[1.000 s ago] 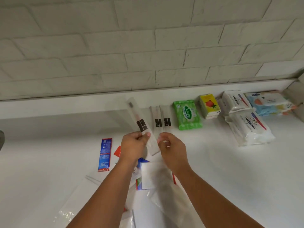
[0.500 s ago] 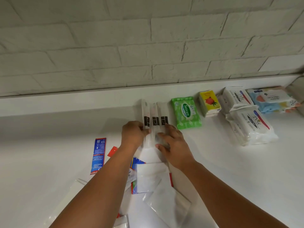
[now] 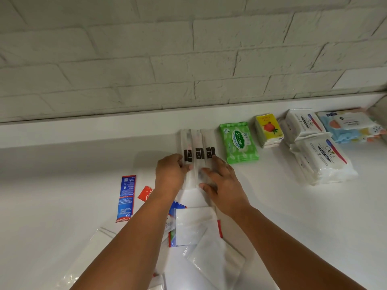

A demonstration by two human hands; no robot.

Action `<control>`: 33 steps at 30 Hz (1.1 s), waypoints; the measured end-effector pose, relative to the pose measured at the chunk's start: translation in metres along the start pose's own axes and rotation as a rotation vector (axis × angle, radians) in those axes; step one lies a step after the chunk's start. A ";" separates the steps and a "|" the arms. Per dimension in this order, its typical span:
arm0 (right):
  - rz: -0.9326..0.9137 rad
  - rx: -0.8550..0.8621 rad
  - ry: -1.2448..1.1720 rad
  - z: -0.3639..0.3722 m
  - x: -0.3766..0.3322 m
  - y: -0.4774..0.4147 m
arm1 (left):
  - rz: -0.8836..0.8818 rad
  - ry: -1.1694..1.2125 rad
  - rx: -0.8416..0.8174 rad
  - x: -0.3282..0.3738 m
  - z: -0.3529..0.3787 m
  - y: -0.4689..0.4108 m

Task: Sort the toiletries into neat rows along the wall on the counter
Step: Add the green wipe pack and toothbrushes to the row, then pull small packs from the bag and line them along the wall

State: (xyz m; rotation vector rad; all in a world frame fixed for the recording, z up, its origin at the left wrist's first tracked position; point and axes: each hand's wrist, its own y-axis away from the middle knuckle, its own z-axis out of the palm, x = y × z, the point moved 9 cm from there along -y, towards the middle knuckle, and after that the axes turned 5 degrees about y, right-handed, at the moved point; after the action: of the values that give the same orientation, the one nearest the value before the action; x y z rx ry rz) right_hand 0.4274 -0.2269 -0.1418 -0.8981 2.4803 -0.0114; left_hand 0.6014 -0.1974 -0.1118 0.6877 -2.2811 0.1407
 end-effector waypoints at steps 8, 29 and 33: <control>0.037 -0.005 -0.024 -0.001 0.003 0.001 | 0.023 0.011 0.018 0.001 0.000 0.002; 0.038 0.039 0.001 -0.010 -0.064 0.097 | 0.347 -0.384 -0.104 -0.033 -0.020 0.108; 0.042 0.019 0.039 -0.007 -0.076 0.104 | 0.363 -0.379 -0.129 -0.039 -0.023 0.123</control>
State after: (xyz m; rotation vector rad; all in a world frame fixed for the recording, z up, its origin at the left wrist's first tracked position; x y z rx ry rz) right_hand 0.4119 -0.1010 -0.1190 -0.8448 2.5302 -0.0380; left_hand 0.5754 -0.0691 -0.1093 0.2391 -2.7362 0.0336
